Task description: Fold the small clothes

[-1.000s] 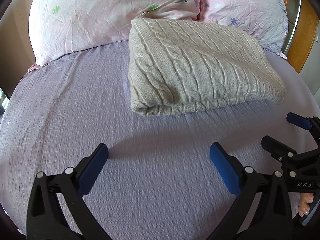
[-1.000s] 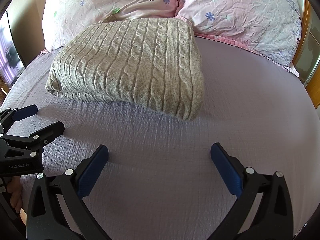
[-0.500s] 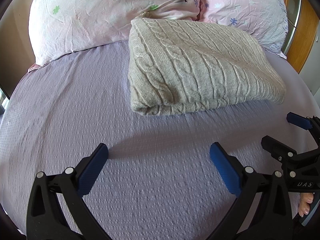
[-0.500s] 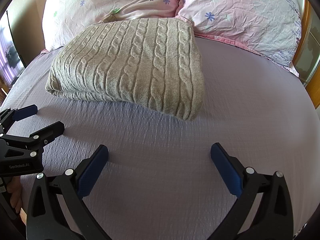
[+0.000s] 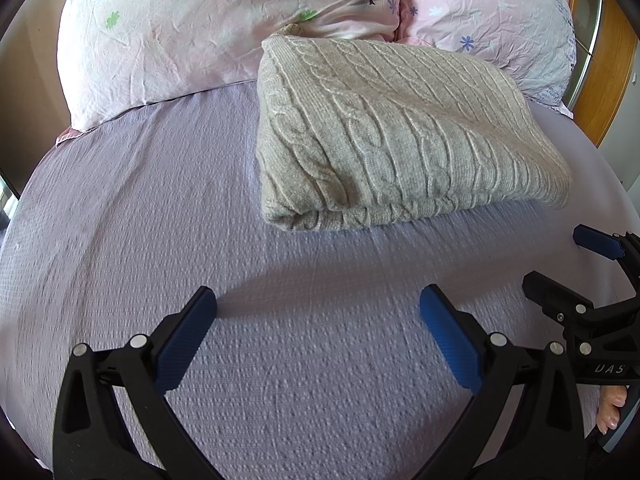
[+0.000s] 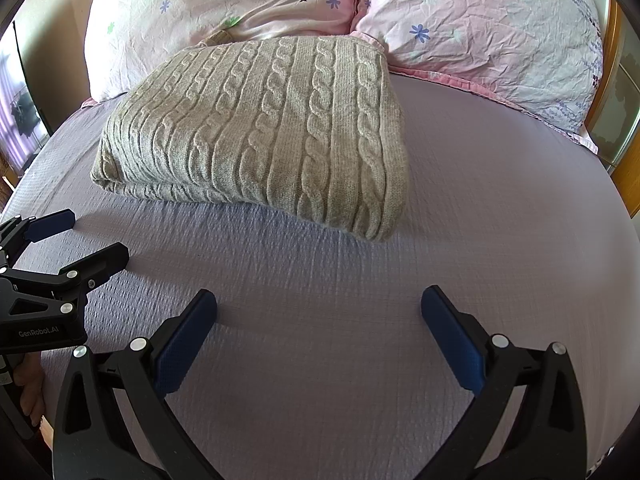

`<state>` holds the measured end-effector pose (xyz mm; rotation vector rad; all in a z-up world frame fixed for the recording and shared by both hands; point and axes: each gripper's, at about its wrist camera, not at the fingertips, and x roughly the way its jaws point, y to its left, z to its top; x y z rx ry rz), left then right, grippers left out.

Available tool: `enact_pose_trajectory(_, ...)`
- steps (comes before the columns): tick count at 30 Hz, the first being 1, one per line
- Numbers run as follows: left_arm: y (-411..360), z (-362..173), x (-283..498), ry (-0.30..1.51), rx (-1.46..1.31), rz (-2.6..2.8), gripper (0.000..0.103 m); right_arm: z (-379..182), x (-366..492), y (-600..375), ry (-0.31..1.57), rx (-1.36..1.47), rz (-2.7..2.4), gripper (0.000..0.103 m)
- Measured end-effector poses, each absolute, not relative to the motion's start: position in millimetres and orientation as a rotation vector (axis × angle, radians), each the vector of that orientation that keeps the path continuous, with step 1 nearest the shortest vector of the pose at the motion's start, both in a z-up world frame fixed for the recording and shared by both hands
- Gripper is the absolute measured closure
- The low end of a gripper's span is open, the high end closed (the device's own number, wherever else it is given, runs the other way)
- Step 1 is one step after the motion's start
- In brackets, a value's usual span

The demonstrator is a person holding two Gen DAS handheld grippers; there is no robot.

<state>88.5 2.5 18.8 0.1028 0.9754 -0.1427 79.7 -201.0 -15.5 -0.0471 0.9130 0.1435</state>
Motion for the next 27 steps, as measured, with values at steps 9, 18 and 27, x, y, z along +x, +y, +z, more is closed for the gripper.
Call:
enact_pose_trajectory(9,2.3,19.1,88.5,0.974,0.103,-0.143,0.002,-15.2,79.3,-201.0,0.913,-0.047,0.144,0.001)
enact_pose_trajectory(18,2.0,20.4,88.0,0.966,0.103,-0.143,0.002,-15.2,79.7,-201.2,0.913,-0.047,0.144,0.001)
enact_pose_trajectory(27,1.8,20.5,88.2,0.966,0.103,-0.142,0.002,-15.2,79.9,-201.1,0.913,-0.047,0.144,0.001)
